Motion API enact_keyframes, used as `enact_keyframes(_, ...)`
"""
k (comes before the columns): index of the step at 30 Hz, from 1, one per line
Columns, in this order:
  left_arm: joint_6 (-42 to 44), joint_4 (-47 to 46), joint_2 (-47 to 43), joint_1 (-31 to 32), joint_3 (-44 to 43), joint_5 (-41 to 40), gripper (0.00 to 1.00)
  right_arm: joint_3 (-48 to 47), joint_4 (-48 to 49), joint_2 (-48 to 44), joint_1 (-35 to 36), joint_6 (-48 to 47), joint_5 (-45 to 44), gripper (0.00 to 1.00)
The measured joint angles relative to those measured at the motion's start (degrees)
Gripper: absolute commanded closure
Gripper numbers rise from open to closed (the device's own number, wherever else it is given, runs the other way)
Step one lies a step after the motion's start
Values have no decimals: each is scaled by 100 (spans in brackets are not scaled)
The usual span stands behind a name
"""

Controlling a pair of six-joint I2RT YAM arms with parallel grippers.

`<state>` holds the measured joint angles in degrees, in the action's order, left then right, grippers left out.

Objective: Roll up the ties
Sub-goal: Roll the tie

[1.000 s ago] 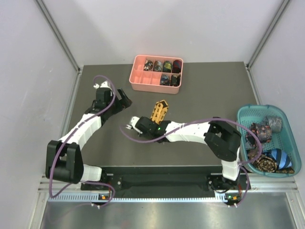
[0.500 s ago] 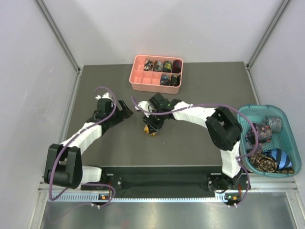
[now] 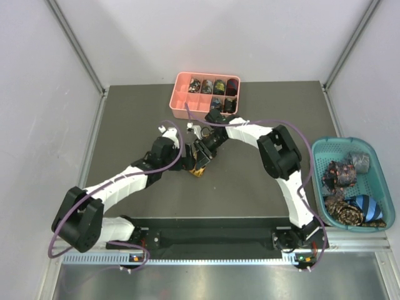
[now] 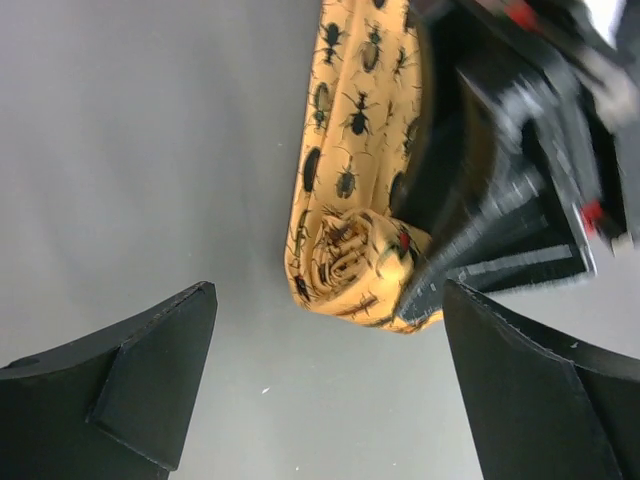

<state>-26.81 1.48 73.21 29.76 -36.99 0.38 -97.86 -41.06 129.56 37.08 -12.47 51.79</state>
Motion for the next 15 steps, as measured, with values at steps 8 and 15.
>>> enact_keyframes(8, 621, -39, 118, 282, -35, -155, 1, -599, -581, 485, -164, 0, 402, 96)
enact_keyframes(15, 1123, -149, 629, 551, -177, -114, 1, -1110, -1080, 815, -225, 0, 492, 96)
